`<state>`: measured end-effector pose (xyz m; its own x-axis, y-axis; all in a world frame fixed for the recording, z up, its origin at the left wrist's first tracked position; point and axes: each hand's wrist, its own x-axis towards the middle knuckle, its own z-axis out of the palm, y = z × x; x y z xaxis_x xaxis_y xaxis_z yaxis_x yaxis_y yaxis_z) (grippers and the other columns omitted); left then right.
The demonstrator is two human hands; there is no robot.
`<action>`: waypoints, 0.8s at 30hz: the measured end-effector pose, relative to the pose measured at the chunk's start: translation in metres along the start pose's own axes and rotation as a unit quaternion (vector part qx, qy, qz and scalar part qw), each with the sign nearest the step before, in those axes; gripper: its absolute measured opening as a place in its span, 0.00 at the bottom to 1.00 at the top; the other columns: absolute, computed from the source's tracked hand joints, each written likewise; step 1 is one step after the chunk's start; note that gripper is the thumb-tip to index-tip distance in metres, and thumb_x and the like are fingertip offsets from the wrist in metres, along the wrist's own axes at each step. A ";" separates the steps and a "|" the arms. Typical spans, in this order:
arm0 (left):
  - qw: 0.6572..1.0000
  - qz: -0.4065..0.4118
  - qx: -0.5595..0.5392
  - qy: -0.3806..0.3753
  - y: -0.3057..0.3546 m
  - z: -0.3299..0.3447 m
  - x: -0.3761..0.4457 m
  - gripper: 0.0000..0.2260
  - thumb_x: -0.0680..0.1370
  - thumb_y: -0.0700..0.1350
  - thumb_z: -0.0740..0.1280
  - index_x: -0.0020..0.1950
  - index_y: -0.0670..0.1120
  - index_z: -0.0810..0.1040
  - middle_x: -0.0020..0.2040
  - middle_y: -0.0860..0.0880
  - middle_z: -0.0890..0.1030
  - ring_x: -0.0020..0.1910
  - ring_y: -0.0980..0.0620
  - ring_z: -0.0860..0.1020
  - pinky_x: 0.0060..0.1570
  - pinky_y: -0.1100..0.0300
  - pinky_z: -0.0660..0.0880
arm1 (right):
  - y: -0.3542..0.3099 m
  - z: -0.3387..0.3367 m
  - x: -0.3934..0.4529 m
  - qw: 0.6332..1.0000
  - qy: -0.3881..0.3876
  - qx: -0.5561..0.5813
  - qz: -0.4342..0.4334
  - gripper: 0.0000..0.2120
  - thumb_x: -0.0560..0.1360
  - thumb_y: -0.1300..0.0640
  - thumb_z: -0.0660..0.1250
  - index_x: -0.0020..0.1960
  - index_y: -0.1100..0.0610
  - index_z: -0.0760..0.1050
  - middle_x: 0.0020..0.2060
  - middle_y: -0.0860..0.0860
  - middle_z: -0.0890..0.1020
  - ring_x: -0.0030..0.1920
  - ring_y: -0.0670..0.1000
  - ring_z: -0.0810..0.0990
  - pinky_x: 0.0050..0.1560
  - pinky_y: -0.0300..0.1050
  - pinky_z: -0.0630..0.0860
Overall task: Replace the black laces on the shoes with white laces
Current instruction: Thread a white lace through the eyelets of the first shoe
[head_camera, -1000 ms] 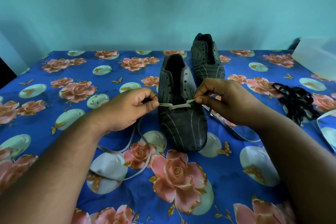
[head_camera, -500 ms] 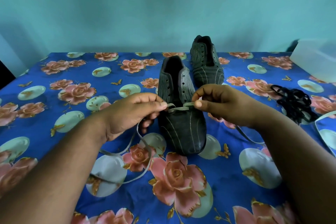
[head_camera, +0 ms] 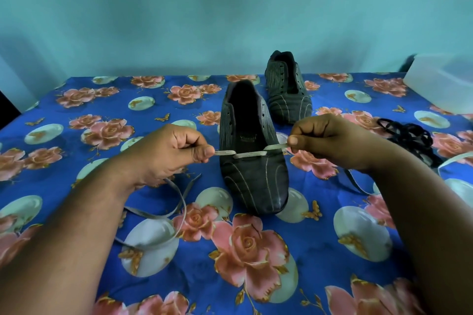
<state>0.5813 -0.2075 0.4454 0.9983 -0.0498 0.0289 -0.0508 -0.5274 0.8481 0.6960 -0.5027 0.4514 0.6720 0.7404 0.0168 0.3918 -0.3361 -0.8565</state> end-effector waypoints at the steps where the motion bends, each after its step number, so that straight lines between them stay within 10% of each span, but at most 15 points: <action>1: 1.000 -0.004 -0.004 0.000 0.001 0.000 -0.001 0.07 0.81 0.36 0.66 0.46 0.34 0.79 0.20 0.59 0.71 0.19 0.67 0.69 0.22 0.78 0.63 | 0.000 0.000 0.000 1.000 -0.002 0.001 -0.003 0.15 0.76 0.43 0.70 0.42 0.56 0.79 0.31 0.69 0.69 0.27 0.47 0.71 0.34 0.53 0.67; 7: 0.999 0.032 0.013 0.015 -0.012 0.003 0.003 0.15 0.73 0.60 0.73 0.39 0.48 0.85 0.36 0.46 0.83 0.37 0.52 0.79 0.43 0.57 0.74 | 0.002 0.003 0.001 0.998 -0.025 0.041 0.031 0.15 0.75 0.45 0.70 0.42 0.57 0.80 0.31 0.67 0.72 0.27 0.54 0.67 0.32 0.48 0.65; 12: 0.997 0.006 -0.029 -0.074 -0.009 0.009 0.003 0.17 0.72 0.63 0.75 0.34 0.50 0.82 0.32 0.48 0.78 0.33 0.48 0.73 0.35 0.56 0.73 | -0.009 -0.002 -0.004 0.996 -0.066 -0.010 0.051 0.17 0.75 0.45 0.71 0.46 0.60 0.86 0.41 0.57 0.87 0.40 0.58 0.84 0.42 0.54 0.80; 15: 0.997 -0.006 0.018 -0.077 -0.005 0.010 0.000 0.28 0.73 0.71 0.65 0.35 0.47 0.83 0.34 0.48 0.82 0.35 0.42 0.78 0.47 0.46 0.76 | -0.003 -0.019 -0.006 0.994 0.008 0.004 0.111 0.22 0.76 0.44 0.68 0.47 0.64 0.84 0.40 0.58 0.87 0.39 0.58 0.86 0.43 0.49 0.83; 20: 0.996 -0.018 0.038 0.084 -0.001 0.015 0.009 0.27 0.78 0.61 0.58 0.39 0.39 0.82 0.21 0.56 0.75 0.21 0.61 0.73 0.25 0.69 0.67 | 0.025 -0.040 0.002 0.931 0.204 -0.260 0.152 0.21 0.78 0.38 0.68 0.37 0.54 0.80 0.28 0.49 0.83 0.31 0.52 0.82 0.38 0.49 0.79; 24: 0.986 0.052 0.099 0.124 -0.014 0.016 0.009 0.20 0.77 0.65 0.66 0.40 0.48 0.81 0.35 0.49 0.83 0.36 0.49 0.82 0.40 0.47 0.79 | 0.029 -0.025 0.010 0.906 0.216 -0.328 0.158 0.19 0.76 0.36 0.69 0.37 0.50 0.77 0.32 0.45 0.80 0.37 0.50 0.79 0.37 0.46 0.74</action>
<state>0.5911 -0.2137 0.4255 0.9618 0.0838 0.2606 -0.1336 -0.6870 0.7142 0.7297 -0.5194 0.4391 0.9435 0.2974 0.1463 0.3309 -0.8698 -0.3659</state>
